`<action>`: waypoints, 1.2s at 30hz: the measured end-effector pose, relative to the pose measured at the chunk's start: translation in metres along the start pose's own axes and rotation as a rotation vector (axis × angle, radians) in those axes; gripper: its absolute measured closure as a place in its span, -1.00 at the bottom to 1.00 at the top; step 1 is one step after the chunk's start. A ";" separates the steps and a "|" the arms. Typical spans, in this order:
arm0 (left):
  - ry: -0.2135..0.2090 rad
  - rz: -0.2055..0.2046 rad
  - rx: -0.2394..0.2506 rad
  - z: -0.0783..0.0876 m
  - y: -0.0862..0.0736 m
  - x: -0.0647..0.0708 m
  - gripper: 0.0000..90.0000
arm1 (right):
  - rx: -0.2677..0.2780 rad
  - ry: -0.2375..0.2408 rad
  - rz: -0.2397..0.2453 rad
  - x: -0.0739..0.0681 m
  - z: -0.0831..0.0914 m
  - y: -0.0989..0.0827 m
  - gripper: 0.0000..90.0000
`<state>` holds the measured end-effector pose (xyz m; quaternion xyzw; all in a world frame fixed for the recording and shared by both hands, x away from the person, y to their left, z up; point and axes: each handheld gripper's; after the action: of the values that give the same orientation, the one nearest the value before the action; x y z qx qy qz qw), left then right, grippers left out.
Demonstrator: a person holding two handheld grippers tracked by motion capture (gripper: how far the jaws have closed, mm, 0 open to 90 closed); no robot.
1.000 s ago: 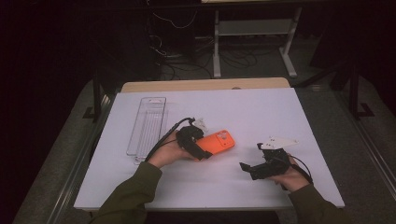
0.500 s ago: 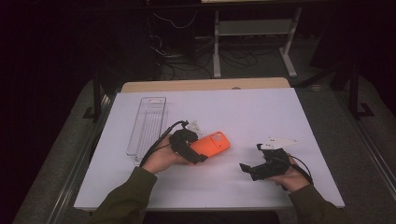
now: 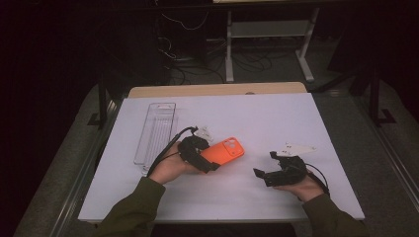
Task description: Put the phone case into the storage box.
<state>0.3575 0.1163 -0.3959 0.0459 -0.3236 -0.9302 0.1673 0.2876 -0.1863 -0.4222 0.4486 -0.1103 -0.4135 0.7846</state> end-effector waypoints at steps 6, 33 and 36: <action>-0.003 0.001 0.003 -0.001 0.001 0.002 -0.64 | -0.010 0.000 0.002 -0.003 -0.004 0.000 -0.86; -0.009 0.008 -0.007 0.000 0.001 -0.004 -0.64 | 0.032 0.008 -0.015 -0.012 -0.034 0.024 -0.89; -0.011 0.020 -0.002 -0.001 0.001 -0.004 -0.64 | 0.042 0.007 -0.013 -0.012 -0.037 0.027 -0.89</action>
<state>0.3614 0.1161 -0.3958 0.0375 -0.3242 -0.9289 0.1750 0.3154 -0.1476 -0.4197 0.4672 -0.1132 -0.4144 0.7727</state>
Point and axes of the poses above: each handheld gripper's, and its own axes: z roughly backward along the jaws, y roughly out of its top, x roughly to its right, and after that the axes turned 6 degrees about -z, right-handed
